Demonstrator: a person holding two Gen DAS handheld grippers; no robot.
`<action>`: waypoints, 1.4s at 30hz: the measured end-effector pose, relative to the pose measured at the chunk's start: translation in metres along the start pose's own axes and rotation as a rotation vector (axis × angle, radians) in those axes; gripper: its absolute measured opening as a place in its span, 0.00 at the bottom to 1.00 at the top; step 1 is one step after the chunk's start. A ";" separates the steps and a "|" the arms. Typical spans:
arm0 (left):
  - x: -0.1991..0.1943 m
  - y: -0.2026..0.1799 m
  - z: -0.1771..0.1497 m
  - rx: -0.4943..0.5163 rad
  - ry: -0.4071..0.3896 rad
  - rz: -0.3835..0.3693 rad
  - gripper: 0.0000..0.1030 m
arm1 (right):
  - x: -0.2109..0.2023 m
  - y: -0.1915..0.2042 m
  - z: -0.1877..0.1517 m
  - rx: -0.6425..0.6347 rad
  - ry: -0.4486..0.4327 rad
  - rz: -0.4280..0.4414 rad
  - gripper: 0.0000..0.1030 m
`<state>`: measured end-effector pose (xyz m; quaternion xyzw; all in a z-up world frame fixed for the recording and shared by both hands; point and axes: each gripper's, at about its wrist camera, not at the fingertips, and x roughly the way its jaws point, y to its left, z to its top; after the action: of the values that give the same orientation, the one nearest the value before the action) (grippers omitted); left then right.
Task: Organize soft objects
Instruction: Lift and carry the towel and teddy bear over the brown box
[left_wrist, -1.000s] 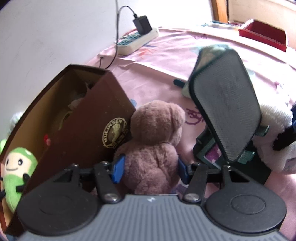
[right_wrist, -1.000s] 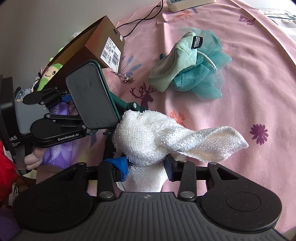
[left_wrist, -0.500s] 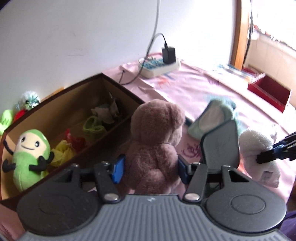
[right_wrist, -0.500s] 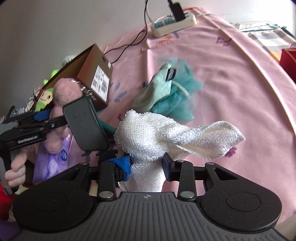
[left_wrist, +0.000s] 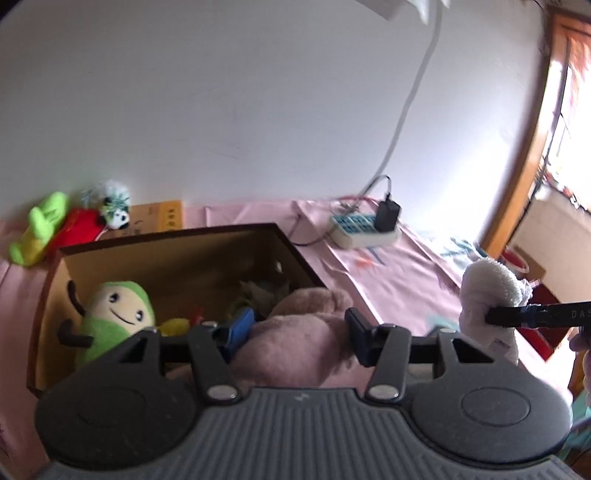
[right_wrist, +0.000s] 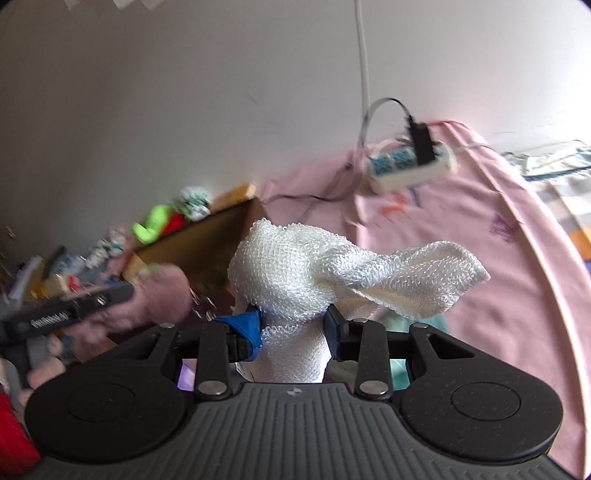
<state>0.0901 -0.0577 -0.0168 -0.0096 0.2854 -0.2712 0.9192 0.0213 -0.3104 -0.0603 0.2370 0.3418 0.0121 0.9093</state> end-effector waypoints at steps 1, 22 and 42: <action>-0.001 0.005 0.004 -0.018 -0.009 0.003 0.46 | 0.005 0.004 0.008 0.004 -0.006 0.030 0.17; 0.004 0.075 0.008 -0.063 0.017 0.068 0.19 | 0.072 0.057 0.038 -0.063 0.081 0.219 0.17; 0.015 0.053 -0.033 0.103 0.180 0.007 0.55 | 0.053 0.061 0.022 -0.055 0.074 0.240 0.17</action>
<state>0.1091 -0.0153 -0.0616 0.0632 0.3527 -0.2820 0.8900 0.0842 -0.2555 -0.0519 0.2505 0.3441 0.1388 0.8942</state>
